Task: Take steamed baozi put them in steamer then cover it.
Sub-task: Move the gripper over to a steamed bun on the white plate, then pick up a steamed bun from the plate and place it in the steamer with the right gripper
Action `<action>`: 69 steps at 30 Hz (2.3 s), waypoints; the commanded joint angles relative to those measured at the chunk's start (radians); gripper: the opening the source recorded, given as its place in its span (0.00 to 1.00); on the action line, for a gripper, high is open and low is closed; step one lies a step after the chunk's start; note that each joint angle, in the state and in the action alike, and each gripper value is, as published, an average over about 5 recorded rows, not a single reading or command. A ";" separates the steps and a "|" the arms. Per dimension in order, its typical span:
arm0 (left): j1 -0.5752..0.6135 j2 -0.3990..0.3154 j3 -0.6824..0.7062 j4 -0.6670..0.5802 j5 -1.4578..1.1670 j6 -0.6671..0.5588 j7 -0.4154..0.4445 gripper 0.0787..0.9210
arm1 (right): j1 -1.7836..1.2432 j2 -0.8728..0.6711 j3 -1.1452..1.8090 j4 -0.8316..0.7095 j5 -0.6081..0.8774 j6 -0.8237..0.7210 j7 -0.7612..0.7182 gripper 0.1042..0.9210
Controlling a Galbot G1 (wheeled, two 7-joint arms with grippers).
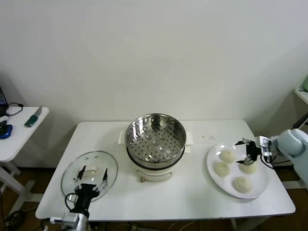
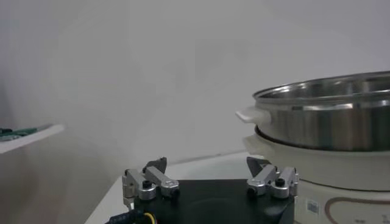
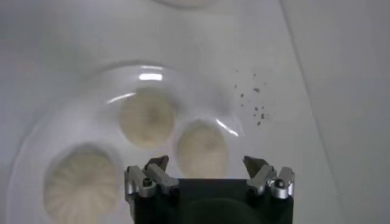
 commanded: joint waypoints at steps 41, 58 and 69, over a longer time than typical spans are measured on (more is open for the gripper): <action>0.007 0.021 -0.034 0.033 0.015 0.047 -0.036 0.88 | 0.305 0.277 -0.422 -0.392 -0.048 0.056 -0.082 0.76; 0.035 0.021 -0.035 0.017 0.009 0.034 -0.036 0.88 | 0.713 0.215 -0.788 -0.128 0.120 0.189 -0.091 0.73; 0.048 0.018 -0.030 0.005 0.002 0.029 -0.035 0.88 | 1.083 0.439 -1.048 -0.100 0.214 0.372 -0.105 0.73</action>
